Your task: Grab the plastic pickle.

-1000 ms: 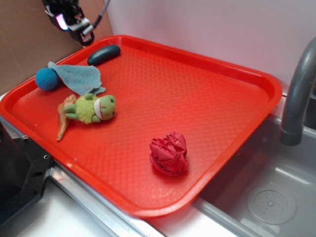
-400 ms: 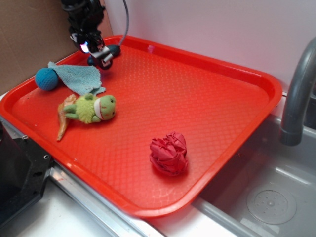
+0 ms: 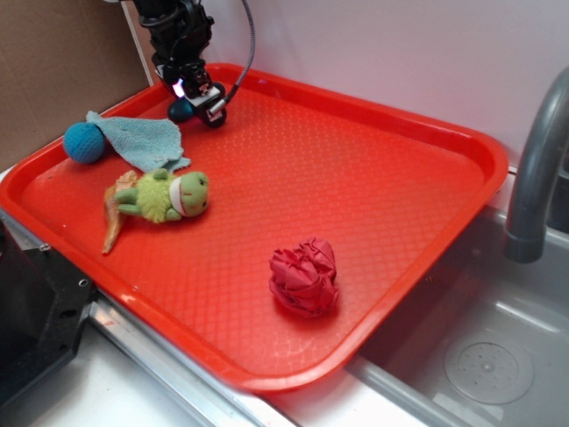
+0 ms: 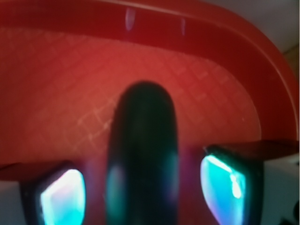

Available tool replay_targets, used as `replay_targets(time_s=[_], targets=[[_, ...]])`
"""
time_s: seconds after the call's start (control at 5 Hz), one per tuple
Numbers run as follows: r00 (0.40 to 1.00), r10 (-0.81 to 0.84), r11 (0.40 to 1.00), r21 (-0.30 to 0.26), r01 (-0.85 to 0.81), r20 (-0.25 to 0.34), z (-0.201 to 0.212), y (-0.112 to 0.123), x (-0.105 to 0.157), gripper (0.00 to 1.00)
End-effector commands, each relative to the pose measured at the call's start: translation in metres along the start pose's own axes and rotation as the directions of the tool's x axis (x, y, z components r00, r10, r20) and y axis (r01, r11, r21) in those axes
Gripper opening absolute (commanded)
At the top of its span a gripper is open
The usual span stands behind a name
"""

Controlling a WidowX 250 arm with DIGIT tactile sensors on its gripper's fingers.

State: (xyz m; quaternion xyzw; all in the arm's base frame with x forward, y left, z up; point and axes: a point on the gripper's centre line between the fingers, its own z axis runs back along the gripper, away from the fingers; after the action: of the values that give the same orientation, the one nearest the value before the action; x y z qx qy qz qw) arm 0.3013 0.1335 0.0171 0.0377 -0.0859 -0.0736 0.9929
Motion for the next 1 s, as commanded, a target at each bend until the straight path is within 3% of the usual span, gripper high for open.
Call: replay_targets(time_s=[0.0, 0.2, 0.4, 0.8], targets=[[0.997, 0.072, 0.997, -0.014, -0.072, 0.004, 0.013, -0.016, 0.009, 0.0], [0.984, 0.173, 0.984, -0.062, -0.17, 0.045, 0.042, -0.015, -0.004, 0.0], [0.973, 0.226, 0.973, -0.055, -0.224, 0.034, 0.068, -0.025, -0.012, 0.0], [0.974, 0.224, 0.974, -0.022, -0.225, -0.039, 0.139, -0.097, -0.043, 0.0]])
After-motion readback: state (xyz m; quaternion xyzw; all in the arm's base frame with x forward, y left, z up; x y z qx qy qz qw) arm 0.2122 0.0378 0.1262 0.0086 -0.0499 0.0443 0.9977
